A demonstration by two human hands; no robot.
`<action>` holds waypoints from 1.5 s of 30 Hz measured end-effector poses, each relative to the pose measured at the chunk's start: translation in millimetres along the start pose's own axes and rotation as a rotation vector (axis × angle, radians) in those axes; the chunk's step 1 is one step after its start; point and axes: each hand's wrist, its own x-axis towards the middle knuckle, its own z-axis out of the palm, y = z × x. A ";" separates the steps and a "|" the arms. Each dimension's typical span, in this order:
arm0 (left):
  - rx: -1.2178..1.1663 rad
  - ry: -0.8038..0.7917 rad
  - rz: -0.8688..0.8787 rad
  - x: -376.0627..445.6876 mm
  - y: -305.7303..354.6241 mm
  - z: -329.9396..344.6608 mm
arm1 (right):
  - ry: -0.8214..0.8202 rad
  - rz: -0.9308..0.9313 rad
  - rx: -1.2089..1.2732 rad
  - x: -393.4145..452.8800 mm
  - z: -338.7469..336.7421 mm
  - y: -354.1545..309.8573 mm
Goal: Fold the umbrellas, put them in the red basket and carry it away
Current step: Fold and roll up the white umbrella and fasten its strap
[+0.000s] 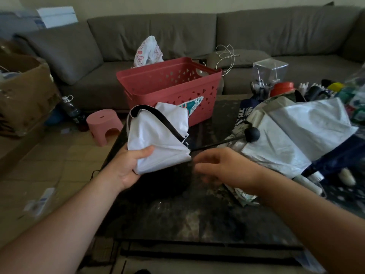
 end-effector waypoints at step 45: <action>0.345 0.146 0.228 3.9 -3.2 1.4 | 0.443 -0.233 -0.592 46.2 -0.9 32.0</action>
